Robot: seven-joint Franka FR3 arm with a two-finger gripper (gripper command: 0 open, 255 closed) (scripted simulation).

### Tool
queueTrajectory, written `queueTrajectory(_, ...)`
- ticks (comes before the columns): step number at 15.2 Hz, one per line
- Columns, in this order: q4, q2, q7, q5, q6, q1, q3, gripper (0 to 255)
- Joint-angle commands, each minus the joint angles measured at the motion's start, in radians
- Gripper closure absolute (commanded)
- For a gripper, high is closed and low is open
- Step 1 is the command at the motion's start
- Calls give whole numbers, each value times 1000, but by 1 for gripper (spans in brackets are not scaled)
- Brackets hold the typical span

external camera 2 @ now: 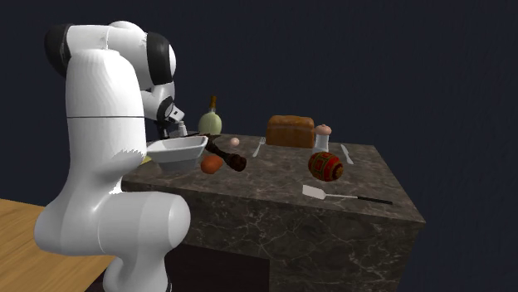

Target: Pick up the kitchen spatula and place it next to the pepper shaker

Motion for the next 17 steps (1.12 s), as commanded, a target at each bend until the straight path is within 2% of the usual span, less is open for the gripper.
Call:
queueTrajectory(1, -3, 21, 5, -7, -36, 0, -6, 0)
queueTrajectory(4, 8, 14, 0, -5, -55, -7, -8, 0)
queueTrajectory(5, -38, -7, -19, 13, -32, -21, 6, 0)
queueTrajectory(9, -72, -124, -27, 28, -121, -52, 8, 0)
queueTrajectory(17, -72, -124, -27, 28, -121, -52, 8, 0)
